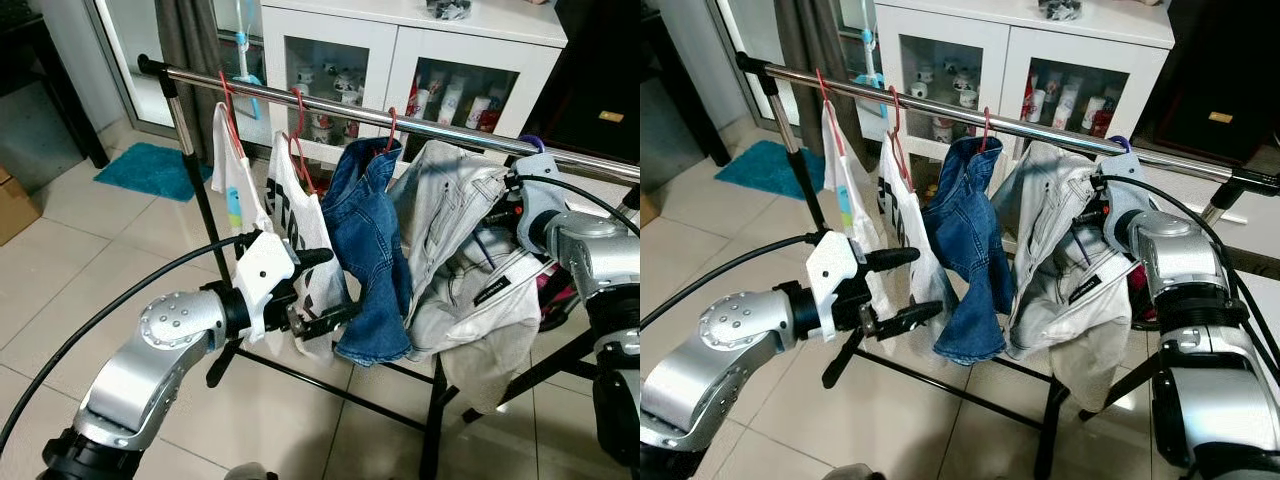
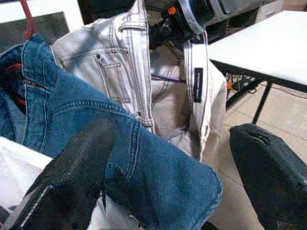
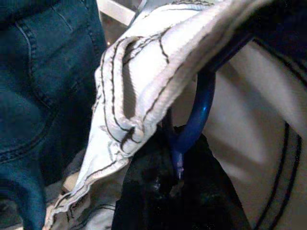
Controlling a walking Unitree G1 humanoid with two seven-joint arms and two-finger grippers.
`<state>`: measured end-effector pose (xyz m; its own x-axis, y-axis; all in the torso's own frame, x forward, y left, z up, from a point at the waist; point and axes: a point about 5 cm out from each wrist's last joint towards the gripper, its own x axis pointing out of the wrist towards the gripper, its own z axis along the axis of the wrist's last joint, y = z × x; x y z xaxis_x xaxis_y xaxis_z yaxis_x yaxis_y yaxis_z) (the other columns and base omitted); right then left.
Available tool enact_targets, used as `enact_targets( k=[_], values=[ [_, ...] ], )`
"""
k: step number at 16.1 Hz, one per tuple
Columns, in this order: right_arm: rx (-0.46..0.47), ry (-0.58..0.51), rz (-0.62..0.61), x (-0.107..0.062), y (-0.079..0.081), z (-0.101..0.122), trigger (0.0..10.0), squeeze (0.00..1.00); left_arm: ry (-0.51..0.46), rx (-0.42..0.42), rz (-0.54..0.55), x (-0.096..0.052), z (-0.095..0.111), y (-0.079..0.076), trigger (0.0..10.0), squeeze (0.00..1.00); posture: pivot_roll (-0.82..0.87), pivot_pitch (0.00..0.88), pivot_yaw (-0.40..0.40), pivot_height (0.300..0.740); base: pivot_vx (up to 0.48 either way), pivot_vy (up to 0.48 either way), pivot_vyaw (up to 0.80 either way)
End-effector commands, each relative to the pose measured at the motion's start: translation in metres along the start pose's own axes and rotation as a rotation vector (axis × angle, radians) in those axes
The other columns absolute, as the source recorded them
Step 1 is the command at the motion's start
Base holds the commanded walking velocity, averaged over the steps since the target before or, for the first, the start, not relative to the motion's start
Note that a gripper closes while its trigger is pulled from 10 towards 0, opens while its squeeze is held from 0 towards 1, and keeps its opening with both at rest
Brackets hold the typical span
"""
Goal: Hang hanger
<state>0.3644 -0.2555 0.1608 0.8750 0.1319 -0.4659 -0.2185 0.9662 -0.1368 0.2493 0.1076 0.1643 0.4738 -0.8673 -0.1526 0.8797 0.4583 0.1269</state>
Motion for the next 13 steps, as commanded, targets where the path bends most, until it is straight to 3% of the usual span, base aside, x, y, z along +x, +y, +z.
enact_targets(
  k=[1,7,10,13],
  values=[
    [0.032,-0.075,-0.003,-0.006,-0.002,0.013,0.0,0.0,0.001,0.016,0.016,0.002,0.001,0.002,10.0,0.0,0.04,0.006,0.011,0.74,0.0,0.0,0.0],
    [0.072,-0.143,-0.07,-0.023,-0.005,0.02,0.0,0.0,-0.016,0.038,0.123,0.008,-0.001,0.007,10.0,0.0,0.03,0.0,0.004,0.74,0.0,0.0,0.0],
    [0.087,-0.236,-0.117,-0.038,-0.001,0.034,0.0,0.0,-0.012,0.007,0.269,0.006,-0.008,0.013,10.0,0.0,0.03,0.006,-0.009,0.74,0.0,0.0,0.0],
    [0.098,-0.275,-0.135,-0.052,0.011,0.033,0.0,0.0,0.047,-0.012,0.383,-0.001,-0.021,0.017,10.0,0.0,0.05,0.007,-0.021,0.74,0.0,0.0,0.0]
  ],
)
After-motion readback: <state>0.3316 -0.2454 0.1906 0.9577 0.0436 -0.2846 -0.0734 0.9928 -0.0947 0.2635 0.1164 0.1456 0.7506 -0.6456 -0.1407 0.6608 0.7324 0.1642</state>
